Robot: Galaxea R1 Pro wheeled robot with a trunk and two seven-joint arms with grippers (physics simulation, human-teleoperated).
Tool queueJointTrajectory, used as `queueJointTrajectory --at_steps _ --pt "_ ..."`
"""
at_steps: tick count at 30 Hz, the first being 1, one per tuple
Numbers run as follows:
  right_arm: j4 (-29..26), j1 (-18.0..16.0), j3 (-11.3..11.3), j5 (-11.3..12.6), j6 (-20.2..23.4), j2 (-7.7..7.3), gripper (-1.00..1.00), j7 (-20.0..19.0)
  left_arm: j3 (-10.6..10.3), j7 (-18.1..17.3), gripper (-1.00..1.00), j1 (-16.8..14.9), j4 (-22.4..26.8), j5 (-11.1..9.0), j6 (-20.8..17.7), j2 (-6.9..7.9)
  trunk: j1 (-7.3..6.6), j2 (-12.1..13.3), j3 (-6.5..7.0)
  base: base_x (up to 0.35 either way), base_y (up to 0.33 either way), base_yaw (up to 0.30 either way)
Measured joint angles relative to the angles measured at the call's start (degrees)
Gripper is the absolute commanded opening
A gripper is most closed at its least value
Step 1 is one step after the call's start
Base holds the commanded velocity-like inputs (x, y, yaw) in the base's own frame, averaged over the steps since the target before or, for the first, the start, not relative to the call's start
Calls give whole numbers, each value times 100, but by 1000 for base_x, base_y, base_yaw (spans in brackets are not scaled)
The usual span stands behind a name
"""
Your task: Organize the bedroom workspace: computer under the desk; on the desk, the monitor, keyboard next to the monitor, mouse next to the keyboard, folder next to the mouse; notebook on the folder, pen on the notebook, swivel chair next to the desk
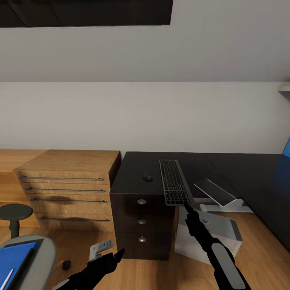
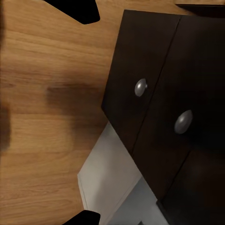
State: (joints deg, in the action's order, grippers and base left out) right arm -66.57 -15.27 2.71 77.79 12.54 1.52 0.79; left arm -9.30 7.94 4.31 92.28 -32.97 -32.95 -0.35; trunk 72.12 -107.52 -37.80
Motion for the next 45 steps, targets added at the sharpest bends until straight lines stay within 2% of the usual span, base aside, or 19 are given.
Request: queueJointTrajectory --at_steps 17,44,45 --pt "0 0 -8 1 0 0 100 0 0 0 100 0 -9 0 0 0 -1 0 0 128 33 0" --pt "0 0 -14 1 0 -9 100 0 0 0 100 0 -17 0 -4 0 1 0 0 38 10 0" --pt "0 0 -15 1 0 -9 -100 0 0 0 100 0 -18 0 -2 0 1 0 0 2 1 0"
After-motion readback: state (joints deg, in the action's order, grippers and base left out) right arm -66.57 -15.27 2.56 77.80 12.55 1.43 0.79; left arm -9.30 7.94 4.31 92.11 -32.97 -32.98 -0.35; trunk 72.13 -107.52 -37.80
